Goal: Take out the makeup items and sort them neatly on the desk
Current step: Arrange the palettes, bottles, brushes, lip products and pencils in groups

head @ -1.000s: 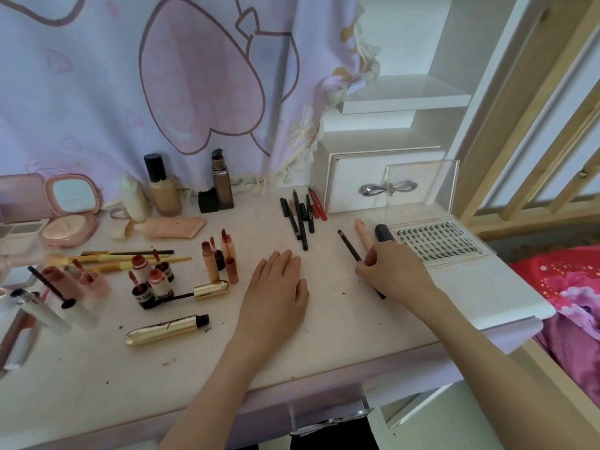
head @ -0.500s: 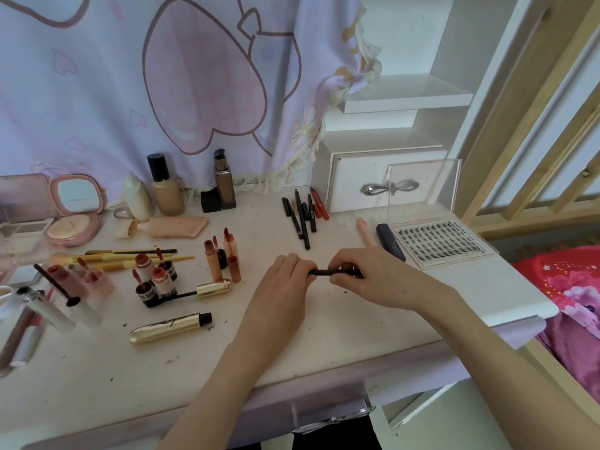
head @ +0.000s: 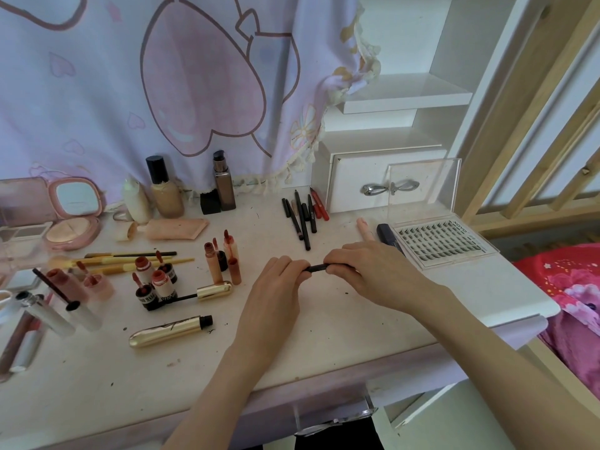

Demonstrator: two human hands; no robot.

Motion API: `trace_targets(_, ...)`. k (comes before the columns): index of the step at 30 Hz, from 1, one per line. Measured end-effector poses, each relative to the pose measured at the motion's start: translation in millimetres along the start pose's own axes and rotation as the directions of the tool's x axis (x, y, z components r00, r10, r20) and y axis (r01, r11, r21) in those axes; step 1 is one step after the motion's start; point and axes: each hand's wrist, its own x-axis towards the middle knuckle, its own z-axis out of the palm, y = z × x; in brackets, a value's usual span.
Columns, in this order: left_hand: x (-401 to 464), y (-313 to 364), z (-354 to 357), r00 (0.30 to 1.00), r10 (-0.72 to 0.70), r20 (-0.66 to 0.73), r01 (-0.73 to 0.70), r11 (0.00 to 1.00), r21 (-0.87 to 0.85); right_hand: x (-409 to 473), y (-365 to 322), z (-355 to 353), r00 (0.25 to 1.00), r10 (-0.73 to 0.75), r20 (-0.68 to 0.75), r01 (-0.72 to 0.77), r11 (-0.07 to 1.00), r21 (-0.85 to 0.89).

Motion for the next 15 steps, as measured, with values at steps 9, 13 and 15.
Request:
trace_targets(9,0.5,-4.4,5.5,0.994,-0.095,0.057,0.096,0.995,-0.028,3.4,9.2,-8.5,0.998,0.063,-0.003,-0.059,0.953,0.297)
trace_targets(13,1.4,-5.9,4.9,0.987,-0.15,0.062,0.153,0.987,-0.047,-3.2,20.6,-17.9,0.989,0.127,0.08,-0.15,0.868,0.473)
trace_targets(15,1.8,-6.2,5.2,0.979,-0.194,0.063,0.197,0.979,-0.054,-7.1,27.4,-23.9,0.983,0.163,0.086,-0.184,0.85,0.493)
